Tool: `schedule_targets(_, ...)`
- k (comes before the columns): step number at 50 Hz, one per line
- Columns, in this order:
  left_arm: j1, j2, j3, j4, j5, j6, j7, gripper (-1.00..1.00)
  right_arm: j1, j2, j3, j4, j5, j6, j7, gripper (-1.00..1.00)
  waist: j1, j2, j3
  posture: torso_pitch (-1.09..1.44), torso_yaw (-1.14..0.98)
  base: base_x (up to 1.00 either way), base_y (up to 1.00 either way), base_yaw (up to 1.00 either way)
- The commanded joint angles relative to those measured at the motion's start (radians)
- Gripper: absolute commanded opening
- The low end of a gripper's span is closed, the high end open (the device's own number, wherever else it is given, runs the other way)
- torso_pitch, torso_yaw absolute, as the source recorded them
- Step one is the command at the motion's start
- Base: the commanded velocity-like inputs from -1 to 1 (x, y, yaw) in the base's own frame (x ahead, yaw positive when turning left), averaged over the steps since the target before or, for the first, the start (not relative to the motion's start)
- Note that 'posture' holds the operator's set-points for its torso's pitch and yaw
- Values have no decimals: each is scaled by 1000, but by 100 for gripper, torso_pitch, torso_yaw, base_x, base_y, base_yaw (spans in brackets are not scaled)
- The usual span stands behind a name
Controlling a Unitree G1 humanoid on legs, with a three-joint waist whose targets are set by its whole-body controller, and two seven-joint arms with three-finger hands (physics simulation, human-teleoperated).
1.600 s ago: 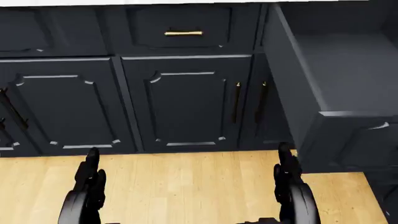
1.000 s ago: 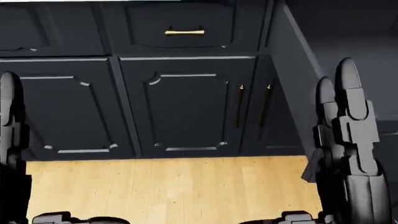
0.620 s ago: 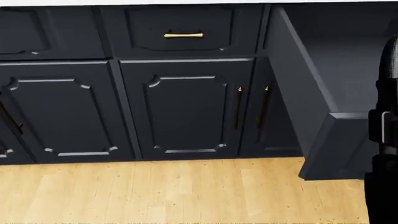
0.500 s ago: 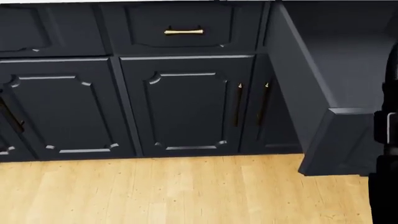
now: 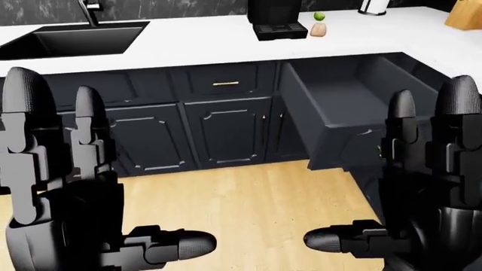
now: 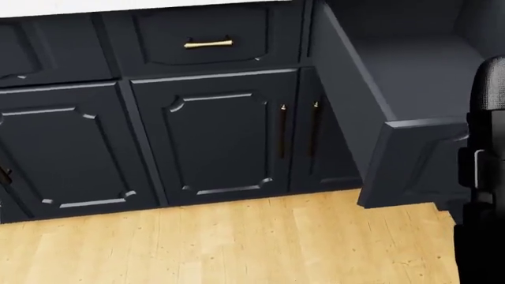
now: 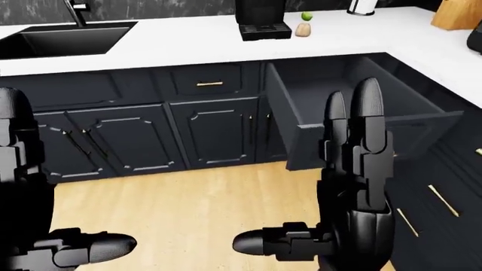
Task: Close the right drawer.
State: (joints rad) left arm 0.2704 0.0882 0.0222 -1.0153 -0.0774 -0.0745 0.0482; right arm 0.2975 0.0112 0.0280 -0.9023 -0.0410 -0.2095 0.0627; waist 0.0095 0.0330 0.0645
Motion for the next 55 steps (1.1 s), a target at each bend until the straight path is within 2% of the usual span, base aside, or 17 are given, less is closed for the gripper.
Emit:
schedule_targets(1,-4,3,-2,-32,-3,-26,6,100,-6,-3,-4,-36,3,-22,-1,100,-1,4,-11,0,0,0,0,-25)
schedule_targets(6,-1,19,-3,-32,-16,-30,18,100,-4,-5,3,-40,2,-21,2,100,-8,-25,-22,0,0,0,0,-25)
schedule_targets(9,3,24,-8,-32,-19,-34,23,100,2,-8,6,-41,3,-27,6,100,-13,-95,-36,0,0,0,0,-27)
schedule_targets(10,4,26,-11,-32,-16,-34,24,100,2,-7,9,-41,-2,-30,6,100,-25,-53,-22,0,0,0,0,-30)
schedule_targets(12,3,26,-10,-32,-17,-32,25,100,-1,-8,4,-35,6,-28,7,100,-23,-66,-23,0,0,0,0,-30)
schedule_targets(18,8,29,-20,-32,-17,-36,24,100,0,-7,4,-31,6,-32,8,100,-15,-13,-2,0,0,0,0,-47)
schedule_targets(20,10,26,-20,-32,-14,-39,21,100,1,-8,6,-30,5,-32,9,100,-14,21,0,0,0,0,0,-49)
schedule_targets(22,14,24,-24,-32,-10,-44,18,100,3,-8,10,-25,3,-36,9,100,-3,89,-26,0,0,0,0,-49)
schedule_targets(23,14,23,-23,-32,-11,-43,17,100,5,-9,11,-28,4,-36,9,100,7,32,-4,0,0,0,0,-48)
schedule_targets(24,15,22,-25,-32,-10,-44,17,100,4,-9,9,-24,5,-37,9,100,-2,51,-2,0,0,0,0,-49)
schedule_targets(28,15,22,-25,-32,-11,-45,16,100,5,-10,16,-20,4,-39,8,100,-6,22,-19,0,0,0,0,-48)
schedule_targets(33,14,21,-25,-32,-12,-44,14,100,3,-12,20,-16,2,-40,8,100,-3,-44,-14,0,0,0,0,-48)
schedule_targets(35,14,21,-26,-32,-11,-44,13,100,4,-11,14,-18,8,-43,5,100,-10,-102,-33,0,0,0,0,-48)
schedule_targets(45,18,25,-30,-32,-12,-50,17,100,3,-13,18,-5,2,-45,9,100,-16,-7,0,0,0,0,0,-49)
schedule_targets(48,19,28,-27,-32,-18,-52,20,100,4,-13,17,-7,3,-45,9,100,-12,63,-14,0,0,0,0,-48)
schedule_targets(51,22,30,-32,-32,-13,-56,21,100,5,-13,18,-7,3,-46,11,100,-7,49,3,0,0,0,0,-47)
schedule_targets(55,21,35,-30,-32,-21,-52,25,100,5,-13,22,-3,2,-47,10,100,-8,16,-17,0,0,0,0,-48)
